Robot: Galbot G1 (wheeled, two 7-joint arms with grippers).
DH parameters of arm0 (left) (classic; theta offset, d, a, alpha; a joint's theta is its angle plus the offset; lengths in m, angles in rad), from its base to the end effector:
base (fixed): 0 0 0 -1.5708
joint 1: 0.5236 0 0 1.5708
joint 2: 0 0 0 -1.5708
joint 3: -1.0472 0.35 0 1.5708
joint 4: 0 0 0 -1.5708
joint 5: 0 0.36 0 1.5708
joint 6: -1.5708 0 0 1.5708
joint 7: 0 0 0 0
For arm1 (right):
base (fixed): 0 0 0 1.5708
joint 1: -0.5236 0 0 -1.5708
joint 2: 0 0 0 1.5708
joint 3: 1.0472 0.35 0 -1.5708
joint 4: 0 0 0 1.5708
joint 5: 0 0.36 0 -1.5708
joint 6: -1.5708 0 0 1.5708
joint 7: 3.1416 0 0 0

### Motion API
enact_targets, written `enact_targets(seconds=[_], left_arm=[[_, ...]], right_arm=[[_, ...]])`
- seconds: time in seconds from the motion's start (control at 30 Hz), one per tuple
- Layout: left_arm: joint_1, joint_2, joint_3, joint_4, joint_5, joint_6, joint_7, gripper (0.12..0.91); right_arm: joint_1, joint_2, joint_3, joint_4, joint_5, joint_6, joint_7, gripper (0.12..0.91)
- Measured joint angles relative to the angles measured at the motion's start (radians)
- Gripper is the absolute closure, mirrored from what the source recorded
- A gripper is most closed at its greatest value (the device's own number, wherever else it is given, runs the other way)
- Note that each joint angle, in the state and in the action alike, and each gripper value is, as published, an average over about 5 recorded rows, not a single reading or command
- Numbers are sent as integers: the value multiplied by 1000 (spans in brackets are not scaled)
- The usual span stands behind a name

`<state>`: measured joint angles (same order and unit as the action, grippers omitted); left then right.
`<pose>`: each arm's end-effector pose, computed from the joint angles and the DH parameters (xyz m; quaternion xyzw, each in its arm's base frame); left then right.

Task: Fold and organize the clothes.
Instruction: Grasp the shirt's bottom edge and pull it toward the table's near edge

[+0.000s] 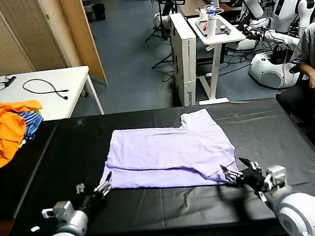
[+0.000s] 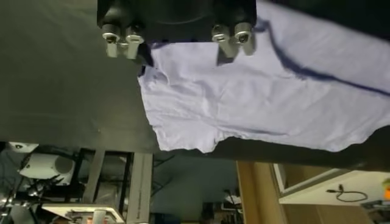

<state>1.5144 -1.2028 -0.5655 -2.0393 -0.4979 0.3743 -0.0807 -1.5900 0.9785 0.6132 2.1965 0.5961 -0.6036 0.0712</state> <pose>0.2099 0.0800 -0.2964 -0.0367 -0.9779 0.0539 0.1987 0.1967 -0.0993 -0.2365 0.1025 -0.9540 0.0261 0.2807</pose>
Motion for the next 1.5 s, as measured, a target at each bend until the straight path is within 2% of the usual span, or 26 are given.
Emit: enact_targets(seconds=[0.1, 0.2, 0.27, 0.33, 0.47, 0.6, 0.7, 0.8, 1.07, 1.3, 1.5], left_arm=[[9, -7, 0, 3, -2, 0, 0, 123], [14, -10, -1, 7, -4, 0, 1, 124], [15, -11, -1, 11, -5, 0, 1, 131], [16, -12, -1, 13, -5, 1, 1, 172], [21, -12, -1, 17, -5, 2, 0, 378], [26, -11, -2, 19, -5, 2, -1, 624], [35, -8, -4, 12, -3, 2, -11, 793], [49, -1, -12, -2, 0, 4, -25, 884], [146, -1, -52, -69, 47, 9, -33, 884], [291, -30, -104, -141, 63, 7, -38, 884], [361, -41, -147, -175, 59, 9, -43, 884]], right_arm=[[-14, 1, 4, -1, -4, 3, -2, 144], [-19, 3, 1, -6, -12, 7, -6, 205], [-21, 3, -2, -7, -14, 8, -9, 292], [-22, 3, -4, -7, -15, 7, -10, 392], [-26, 3, -11, -7, -19, 7, -12, 656], [-33, 1, -15, 2, -18, -3, -10, 853], [-44, -2, -14, 21, -16, -29, -12, 884], [-60, -3, -10, 47, -15, -57, -11, 886], [-102, -10, -16, 110, -24, -126, -5, 886], [-124, -33, -20, 138, -24, -133, 17, 886], [-139, -37, -31, 149, -24, -133, 32, 886]])
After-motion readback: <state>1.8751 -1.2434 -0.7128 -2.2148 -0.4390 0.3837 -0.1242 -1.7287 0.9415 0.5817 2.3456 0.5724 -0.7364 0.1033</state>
